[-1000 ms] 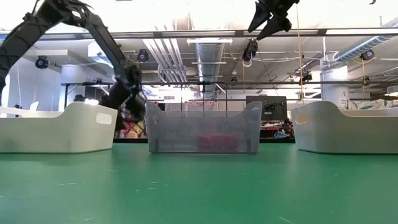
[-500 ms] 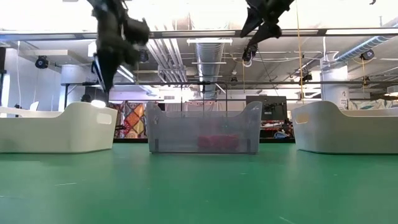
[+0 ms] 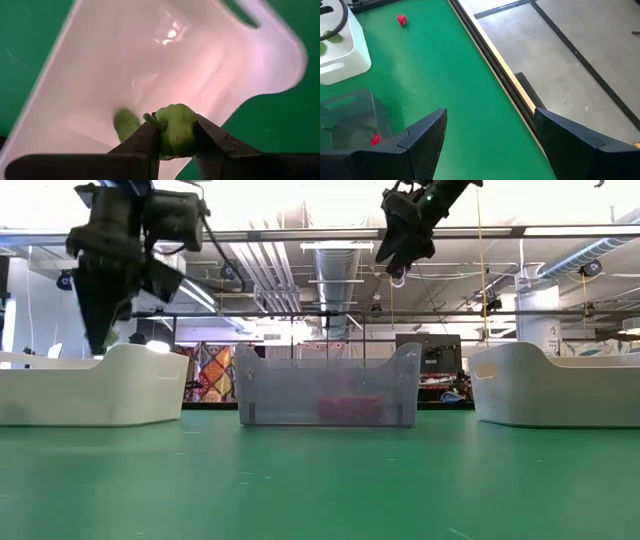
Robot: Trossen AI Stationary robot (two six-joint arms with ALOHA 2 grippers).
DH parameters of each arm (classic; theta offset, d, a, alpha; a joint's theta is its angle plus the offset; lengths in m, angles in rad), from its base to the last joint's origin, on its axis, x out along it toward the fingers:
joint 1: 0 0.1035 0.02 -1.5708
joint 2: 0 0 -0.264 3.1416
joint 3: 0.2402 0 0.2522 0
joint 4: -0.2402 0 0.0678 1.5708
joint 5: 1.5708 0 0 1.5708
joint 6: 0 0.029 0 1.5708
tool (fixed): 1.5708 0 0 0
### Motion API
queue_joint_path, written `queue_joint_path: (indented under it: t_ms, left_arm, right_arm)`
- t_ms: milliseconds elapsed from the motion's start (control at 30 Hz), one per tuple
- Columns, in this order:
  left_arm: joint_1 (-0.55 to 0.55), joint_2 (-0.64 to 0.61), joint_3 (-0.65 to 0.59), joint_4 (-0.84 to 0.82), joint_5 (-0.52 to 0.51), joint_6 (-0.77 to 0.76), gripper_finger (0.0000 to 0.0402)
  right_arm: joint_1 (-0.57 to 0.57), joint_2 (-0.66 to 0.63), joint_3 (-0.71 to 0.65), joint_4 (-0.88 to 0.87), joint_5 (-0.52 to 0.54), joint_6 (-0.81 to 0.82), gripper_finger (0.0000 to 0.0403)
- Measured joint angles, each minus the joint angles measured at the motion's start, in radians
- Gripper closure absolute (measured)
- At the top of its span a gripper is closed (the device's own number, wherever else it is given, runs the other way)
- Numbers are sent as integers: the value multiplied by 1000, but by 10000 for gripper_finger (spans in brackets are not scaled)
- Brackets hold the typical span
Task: Sort produce into baskets
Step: Put the green chili pepper into the white bin, then put the red chili pepper into the black bin
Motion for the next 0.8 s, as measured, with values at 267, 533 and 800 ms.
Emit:
queue_joint_path:
  t_ms: [267,533,800]
  left_arm:
    - [-12,37,-113,6,3,-159,293]
    - [16,34,-58,-6,-28,-145,200]
    - [163,37,260,6,-289,91,155]
  right_arm:
    - [0,12,0,0,0,5,110]
    - [0,-11,12,-16,0,54,110]
    - [0,-24,63,-24,-1,93,110]
